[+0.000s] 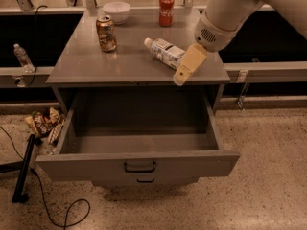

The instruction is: Place blue plastic bottle into top drawer

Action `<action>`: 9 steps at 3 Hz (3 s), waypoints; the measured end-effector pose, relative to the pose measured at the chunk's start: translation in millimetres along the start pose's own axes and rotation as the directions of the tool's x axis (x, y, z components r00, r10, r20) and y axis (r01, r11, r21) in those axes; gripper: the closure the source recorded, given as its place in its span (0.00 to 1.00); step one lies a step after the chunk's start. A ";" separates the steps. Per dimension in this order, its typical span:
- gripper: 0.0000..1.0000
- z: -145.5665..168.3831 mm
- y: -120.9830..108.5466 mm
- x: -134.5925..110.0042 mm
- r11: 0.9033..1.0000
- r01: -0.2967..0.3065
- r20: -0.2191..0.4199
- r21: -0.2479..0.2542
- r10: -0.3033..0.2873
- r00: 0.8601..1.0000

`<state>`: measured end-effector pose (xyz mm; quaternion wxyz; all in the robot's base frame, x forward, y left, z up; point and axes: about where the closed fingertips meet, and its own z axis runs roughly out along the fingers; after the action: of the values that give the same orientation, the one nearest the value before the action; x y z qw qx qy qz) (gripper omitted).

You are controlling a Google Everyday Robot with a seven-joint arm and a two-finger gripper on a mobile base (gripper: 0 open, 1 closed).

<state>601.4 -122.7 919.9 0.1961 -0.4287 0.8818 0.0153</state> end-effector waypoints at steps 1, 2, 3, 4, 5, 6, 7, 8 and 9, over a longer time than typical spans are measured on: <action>0.00 10.6 -12.8 -19.0 1.000 -0.010 -0.002 0.018 0.010 1.000; 0.00 29.9 -29.3 -45.7 0.999 -0.037 0.012 0.033 0.036 0.999; 0.00 58.6 -41.9 -65.1 0.998 -0.057 0.028 0.011 0.056 0.998; 0.00 84.5 -56.4 -81.3 0.996 -0.085 0.038 0.012 0.085 0.996; 0.00 97.1 -66.1 -89.4 0.994 -0.106 0.047 0.018 0.105 0.993; 0.01 110.0 -82.1 -91.5 0.989 -0.140 0.041 0.040 0.138 0.990; 0.21 117.8 -86.3 -90.9 0.988 -0.148 0.034 0.039 0.146 0.989; 0.44 122.6 -85.1 -89.6 0.989 -0.148 0.028 0.017 0.147 0.989; 0.75 114.4 -74.5 -82.4 0.993 -0.113 0.036 -0.039 0.114 0.993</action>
Offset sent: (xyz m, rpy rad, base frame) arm 0.0789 0.0269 -0.0073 -0.0013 -0.0379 -0.0738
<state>742.0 -85.7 854.5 0.2039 -0.3809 0.9004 0.0509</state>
